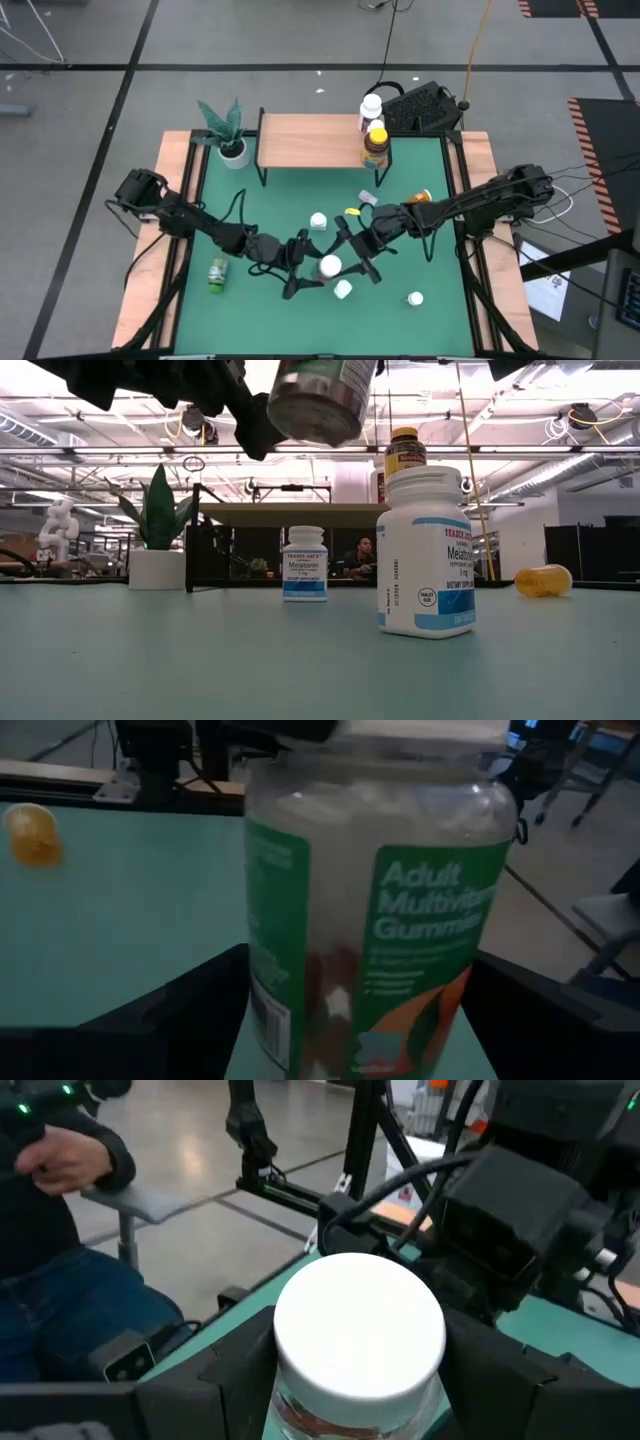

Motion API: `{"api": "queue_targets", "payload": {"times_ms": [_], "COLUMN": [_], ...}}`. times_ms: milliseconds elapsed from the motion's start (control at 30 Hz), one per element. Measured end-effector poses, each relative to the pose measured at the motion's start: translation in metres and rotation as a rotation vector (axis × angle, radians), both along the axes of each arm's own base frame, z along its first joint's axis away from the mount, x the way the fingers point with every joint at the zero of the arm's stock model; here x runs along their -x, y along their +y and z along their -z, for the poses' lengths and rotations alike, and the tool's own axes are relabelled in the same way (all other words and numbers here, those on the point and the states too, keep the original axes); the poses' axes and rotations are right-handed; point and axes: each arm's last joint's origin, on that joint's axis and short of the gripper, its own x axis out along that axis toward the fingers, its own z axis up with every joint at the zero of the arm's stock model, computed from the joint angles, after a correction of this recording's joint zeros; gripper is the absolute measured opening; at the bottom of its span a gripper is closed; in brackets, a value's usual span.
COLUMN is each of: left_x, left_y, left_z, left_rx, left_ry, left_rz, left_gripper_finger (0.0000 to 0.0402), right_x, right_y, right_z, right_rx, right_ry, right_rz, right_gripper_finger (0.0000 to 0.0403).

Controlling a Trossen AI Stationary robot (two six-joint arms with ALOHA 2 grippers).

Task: Pick and place medicine bottles onto shelf by color
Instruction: Put the green white medicine bottle on the shelf

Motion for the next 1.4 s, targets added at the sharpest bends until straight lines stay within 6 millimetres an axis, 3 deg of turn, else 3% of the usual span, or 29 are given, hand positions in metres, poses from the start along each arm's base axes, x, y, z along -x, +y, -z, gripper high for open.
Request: {"api": "queue_targets", "payload": {"times_ms": [200, 367, 567, 833, 1100, 1400], "left_x": [0.0, 0.0, 0.005, 0.007, 0.004, -0.003], "left_y": [0.001, 0.004, -0.005, -0.015, -0.007, 0.01], "left_z": [0.001, 0.0, 0.001, -0.01, -0.014, -0.016], "left_rx": [-0.04, -0.07, -0.176, -0.227, -0.206, -0.18], "left_ry": [-0.009, -0.016, -0.025, -0.144, -0.174, -0.188], "left_rz": [-0.034, -0.167, -0.279, -0.306, -0.324, -0.38], "left_gripper_finger": [0.027, 0.0269, 0.0293, 0.0286, 0.0296, 0.0295], "right_x": [-0.003, 0.003, 0.029, 0.059, 0.076, 0.049], "right_y": [-0.001, -0.007, -0.005, 0.005, -0.001, -0.005], "right_z": [0.001, -0.014, -0.031, -0.002, 0.035, 0.052], "right_rx": [-0.012, -0.039, -0.062, -0.088, -0.179, -0.094], "right_ry": [-0.009, -0.041, 0.026, 0.0, -0.14, -0.155], "right_rz": [0.08, 0.229, 0.402, 0.374, 0.318, 0.487], "right_gripper_finger": [0.0253, 0.0273, 0.0275, 0.0265, 0.0277, 0.0344]}}
